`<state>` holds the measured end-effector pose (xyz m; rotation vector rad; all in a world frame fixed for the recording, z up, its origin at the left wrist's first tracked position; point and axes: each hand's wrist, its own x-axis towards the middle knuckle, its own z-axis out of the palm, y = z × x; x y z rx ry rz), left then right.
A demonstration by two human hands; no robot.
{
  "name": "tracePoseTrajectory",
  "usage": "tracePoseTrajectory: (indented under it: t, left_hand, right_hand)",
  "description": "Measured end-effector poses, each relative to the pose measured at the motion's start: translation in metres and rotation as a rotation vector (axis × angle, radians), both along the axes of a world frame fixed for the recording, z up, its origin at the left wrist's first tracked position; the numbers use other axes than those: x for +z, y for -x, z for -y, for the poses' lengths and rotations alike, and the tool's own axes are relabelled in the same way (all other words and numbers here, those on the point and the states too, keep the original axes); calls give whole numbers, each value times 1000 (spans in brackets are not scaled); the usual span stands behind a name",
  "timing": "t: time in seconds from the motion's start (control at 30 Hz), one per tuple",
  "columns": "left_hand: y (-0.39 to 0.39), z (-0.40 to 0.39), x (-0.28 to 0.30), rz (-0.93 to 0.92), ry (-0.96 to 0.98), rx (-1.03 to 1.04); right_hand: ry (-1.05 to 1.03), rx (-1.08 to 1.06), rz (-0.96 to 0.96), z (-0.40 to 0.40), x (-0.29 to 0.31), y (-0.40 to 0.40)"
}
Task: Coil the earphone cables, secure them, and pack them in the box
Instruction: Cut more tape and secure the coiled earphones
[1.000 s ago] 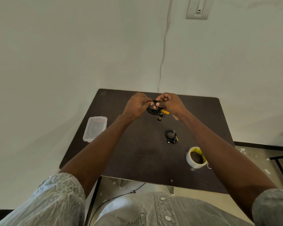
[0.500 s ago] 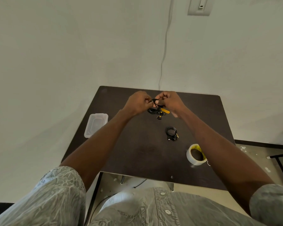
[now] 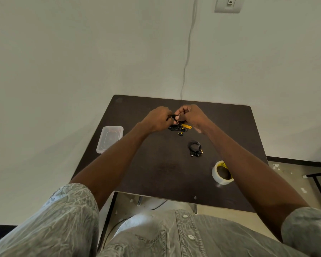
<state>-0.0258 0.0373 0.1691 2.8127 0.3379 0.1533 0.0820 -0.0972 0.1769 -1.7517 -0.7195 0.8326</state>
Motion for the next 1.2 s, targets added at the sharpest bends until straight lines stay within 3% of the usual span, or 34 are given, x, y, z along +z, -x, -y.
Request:
tracePoseTrajectory:
  t: [0.23,0.43,0.6,0.83,1.2]
  left_hand:
    - [1,2,-12,54,74,38]
    - [7,0,-14,43,376,87]
    - [7,-8,-12,-137,378,122]
    - [13,-20,-13,-111,422,105]
    - [32,-33,-5,-67,935,163]
  right_hand:
    - [6,30,29,-1,1,6]
    - [9,79,22,-2,-4,9]
    - [48,122,57,0,-6,12]
    - [100,138,78,-2,-7,11]
    - [99,99,54,-2,-5,15]
